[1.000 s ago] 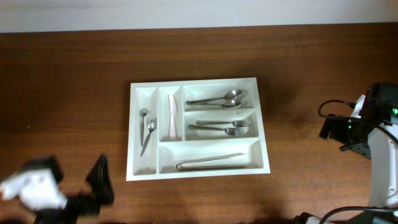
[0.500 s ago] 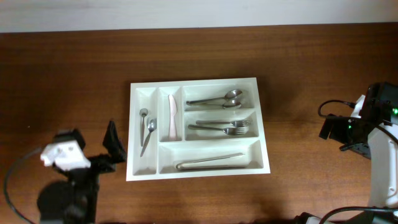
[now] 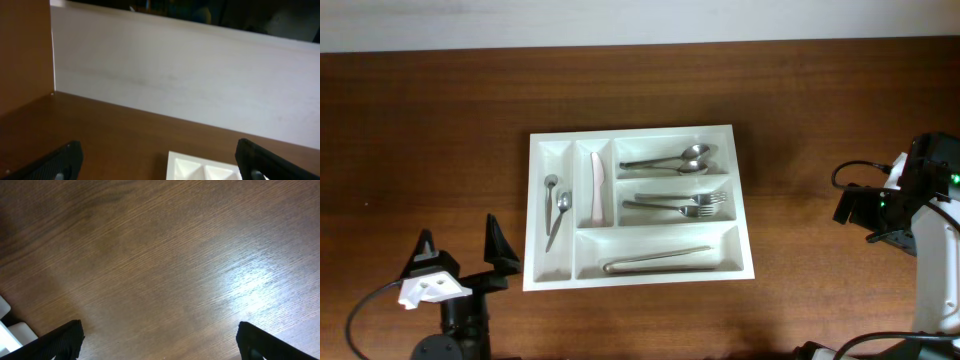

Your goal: Pack container

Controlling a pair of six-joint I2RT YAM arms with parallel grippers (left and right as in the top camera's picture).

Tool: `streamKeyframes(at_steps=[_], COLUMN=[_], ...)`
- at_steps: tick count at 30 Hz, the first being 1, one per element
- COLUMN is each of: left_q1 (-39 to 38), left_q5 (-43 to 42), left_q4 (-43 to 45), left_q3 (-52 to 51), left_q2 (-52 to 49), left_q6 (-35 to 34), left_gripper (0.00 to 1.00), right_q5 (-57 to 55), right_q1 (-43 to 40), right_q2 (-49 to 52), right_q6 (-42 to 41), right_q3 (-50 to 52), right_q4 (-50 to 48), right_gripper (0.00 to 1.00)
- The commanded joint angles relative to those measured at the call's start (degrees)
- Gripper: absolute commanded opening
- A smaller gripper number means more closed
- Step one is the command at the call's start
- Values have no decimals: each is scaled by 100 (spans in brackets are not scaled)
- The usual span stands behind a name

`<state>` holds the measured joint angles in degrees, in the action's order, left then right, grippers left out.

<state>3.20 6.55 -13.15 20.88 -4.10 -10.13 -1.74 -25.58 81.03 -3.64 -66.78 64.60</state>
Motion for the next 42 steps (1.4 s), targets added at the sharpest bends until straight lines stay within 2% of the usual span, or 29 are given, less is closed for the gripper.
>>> streamKeyframes(at_steps=[1,8,14,28,33,42], left_q1=[33,33,33,33,33,35], left_q5=[-57,-232,-817,-876,-894,-894], left_q4=[160,422,568,765,1123,859], left_q3=[-393,-883,-1143,-1692,-2055,-2039], left_q2=[256,380,380,380,380,378], left_q6=[74,87,999,1001,999,1158], left_gripper=[99,99,99,99,99,99], right_q5=[-90,-92,-90,-90,-90,-92], right_q1=[-31,-31,-31,-31,-31,-31], right_q2=[20,20,20,20,20,20], right_q6=[24,24,24,24,24,24], right_q3=[-11,-11,-11,-11,-11,-11], right_q4=[-15,-15,-15,-15,-15,-15], right_gripper=[99,99,99,99,99,99])
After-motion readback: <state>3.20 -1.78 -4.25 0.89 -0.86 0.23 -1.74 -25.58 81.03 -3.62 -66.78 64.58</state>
